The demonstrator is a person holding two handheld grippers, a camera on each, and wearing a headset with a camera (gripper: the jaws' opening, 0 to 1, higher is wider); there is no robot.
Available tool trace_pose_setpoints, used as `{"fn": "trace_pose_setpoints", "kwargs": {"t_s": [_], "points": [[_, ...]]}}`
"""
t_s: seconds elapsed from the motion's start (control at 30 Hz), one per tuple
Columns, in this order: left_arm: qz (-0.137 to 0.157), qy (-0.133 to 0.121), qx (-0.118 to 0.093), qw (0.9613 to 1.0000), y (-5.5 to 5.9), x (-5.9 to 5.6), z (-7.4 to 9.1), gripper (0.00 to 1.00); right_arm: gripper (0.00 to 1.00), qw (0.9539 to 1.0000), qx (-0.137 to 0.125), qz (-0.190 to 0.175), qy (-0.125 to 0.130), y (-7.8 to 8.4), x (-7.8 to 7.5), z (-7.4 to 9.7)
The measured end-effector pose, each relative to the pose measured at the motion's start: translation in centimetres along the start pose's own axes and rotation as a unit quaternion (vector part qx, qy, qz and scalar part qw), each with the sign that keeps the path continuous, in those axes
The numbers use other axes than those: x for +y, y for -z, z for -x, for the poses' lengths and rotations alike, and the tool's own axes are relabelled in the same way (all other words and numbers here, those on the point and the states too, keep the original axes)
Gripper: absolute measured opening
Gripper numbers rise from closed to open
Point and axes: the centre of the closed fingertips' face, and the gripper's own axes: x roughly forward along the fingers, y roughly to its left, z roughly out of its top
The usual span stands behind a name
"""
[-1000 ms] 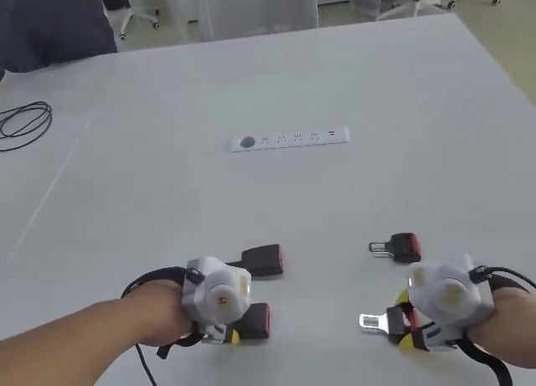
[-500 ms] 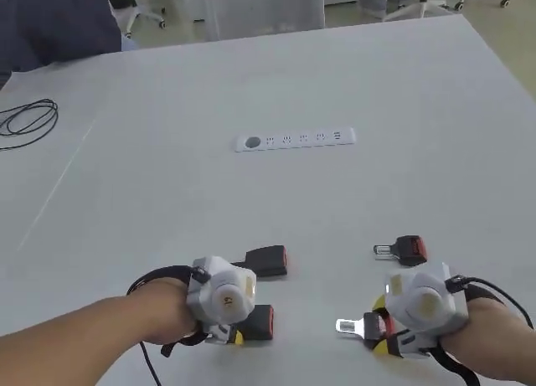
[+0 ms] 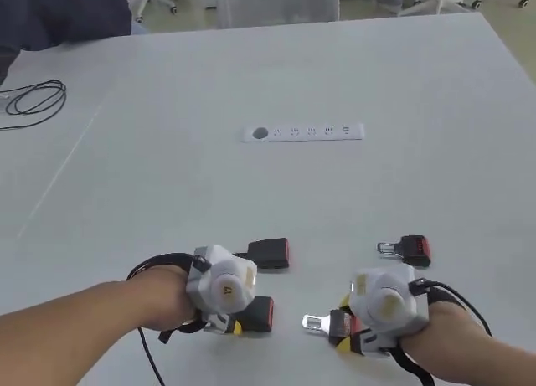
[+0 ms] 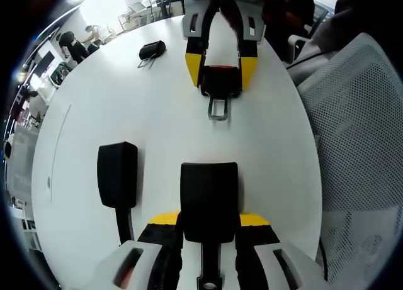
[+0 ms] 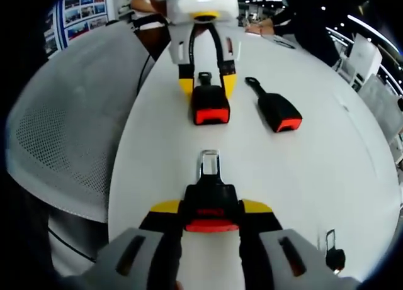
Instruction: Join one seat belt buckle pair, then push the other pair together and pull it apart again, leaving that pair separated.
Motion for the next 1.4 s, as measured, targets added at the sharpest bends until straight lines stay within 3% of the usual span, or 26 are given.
{"fn": "trace_pose_setpoints", "kwargs": {"t_s": [0.67, 1.4], "points": [[-0.001, 0.004, 0.007, 1.0000, 0.1, 0.2, -0.1, 0.33, 0.32, 0.9999, -0.008, 0.009, -0.001, -3.6, -0.5, -2.5], [-0.003, 0.011, 0.017, 0.9998, 0.0, 0.1, 0.0, 0.33, 0.32, 0.9994, -0.029, 0.012, 0.011, -3.9, -0.3, -2.2]]}}
